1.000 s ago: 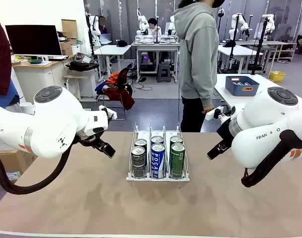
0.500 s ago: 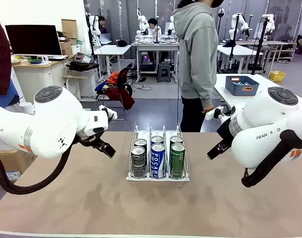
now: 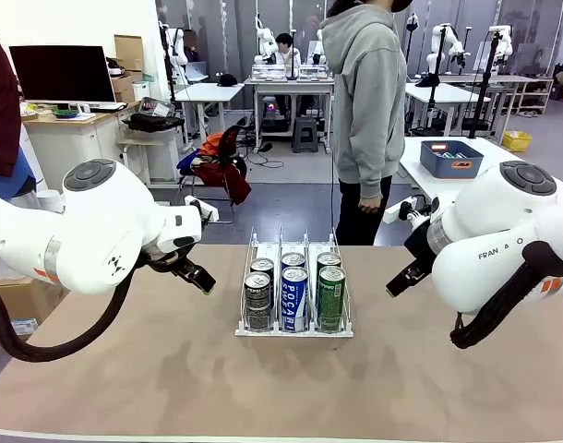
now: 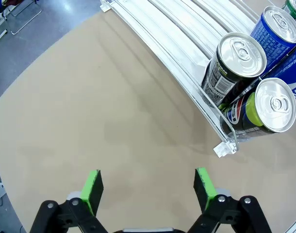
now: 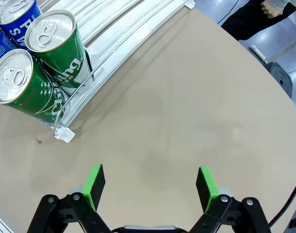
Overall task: Fill the beverage cans into the dispenser.
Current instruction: Pick up the Ionic drink handed by the human.
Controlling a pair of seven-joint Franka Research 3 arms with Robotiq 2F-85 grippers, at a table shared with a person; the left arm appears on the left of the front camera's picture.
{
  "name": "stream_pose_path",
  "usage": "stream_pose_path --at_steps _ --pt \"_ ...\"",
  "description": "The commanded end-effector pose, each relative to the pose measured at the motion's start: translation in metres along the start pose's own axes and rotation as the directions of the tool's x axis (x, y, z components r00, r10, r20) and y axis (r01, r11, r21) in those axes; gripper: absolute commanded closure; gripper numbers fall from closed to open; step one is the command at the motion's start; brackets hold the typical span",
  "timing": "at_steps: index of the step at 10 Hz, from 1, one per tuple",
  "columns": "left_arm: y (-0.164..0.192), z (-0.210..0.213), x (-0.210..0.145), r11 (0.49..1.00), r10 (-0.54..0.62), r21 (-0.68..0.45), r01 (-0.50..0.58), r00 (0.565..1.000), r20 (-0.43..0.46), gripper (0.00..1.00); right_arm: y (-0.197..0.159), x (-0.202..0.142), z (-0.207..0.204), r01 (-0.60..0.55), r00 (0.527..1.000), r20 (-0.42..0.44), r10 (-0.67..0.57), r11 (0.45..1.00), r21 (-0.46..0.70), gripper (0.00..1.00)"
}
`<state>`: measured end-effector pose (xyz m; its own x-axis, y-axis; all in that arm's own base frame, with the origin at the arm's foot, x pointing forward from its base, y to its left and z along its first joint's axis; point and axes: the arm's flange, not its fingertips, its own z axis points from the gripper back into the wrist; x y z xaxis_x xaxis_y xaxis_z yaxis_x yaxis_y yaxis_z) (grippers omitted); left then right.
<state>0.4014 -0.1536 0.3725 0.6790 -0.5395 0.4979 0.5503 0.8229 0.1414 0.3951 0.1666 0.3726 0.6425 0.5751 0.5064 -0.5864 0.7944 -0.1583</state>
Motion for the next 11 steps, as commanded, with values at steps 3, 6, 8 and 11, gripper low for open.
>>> stream_pose_path --at_steps 3,6,8,11 --pt "-0.001 0.045 0.009 0.927 -0.211 -0.335 0.17 0.973 -0.09 0.0 0.002 -0.008 0.03 -0.125 0.991 -0.012 0.137 0.932 0.34 0.0" --pt "0.026 0.082 0.016 0.822 -0.339 -0.479 0.309 0.941 0.026 0.0 -0.021 -0.012 0.057 -0.102 0.994 0.085 0.071 0.888 0.449 0.0" --pt "0.044 0.115 0.008 0.715 -0.424 -0.57 0.406 0.899 0.109 0.0 -0.036 -0.022 0.081 -0.067 0.995 0.095 0.024 0.875 0.48 0.0" --pt "0.055 0.117 0.01 0.788 -0.378 -0.482 0.383 0.919 0.111 0.0 -0.071 -0.03 0.1 0.008 0.991 0.118 -0.068 0.894 0.448 0.0"
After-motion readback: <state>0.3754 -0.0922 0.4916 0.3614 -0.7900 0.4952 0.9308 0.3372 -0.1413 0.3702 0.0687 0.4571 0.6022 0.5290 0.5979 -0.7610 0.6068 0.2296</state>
